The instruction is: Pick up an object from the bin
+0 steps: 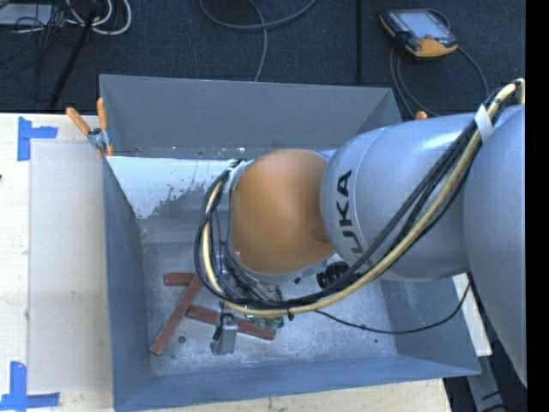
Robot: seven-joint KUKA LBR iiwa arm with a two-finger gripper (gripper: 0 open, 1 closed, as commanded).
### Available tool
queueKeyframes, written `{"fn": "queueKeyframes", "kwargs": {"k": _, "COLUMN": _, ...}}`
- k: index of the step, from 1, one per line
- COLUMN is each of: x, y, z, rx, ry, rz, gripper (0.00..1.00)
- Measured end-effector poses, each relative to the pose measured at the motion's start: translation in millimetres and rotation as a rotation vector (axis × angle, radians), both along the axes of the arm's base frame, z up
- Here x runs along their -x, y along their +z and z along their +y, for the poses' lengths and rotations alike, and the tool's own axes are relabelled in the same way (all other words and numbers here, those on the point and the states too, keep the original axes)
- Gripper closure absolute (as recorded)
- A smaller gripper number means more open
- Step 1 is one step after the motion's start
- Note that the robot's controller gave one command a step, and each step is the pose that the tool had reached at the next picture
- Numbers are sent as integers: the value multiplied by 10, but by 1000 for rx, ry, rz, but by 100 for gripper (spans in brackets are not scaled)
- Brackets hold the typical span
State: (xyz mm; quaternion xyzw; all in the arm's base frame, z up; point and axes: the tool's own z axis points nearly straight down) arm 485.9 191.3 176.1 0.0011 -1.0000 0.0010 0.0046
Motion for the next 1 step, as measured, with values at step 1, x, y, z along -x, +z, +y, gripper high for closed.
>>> {"fn": "queueKeyframes", "kwargs": {"k": 1, "x": -22, "y": 40, "z": -13, "rx": -1, "ry": -5, "rz": -7, "gripper": 0}}
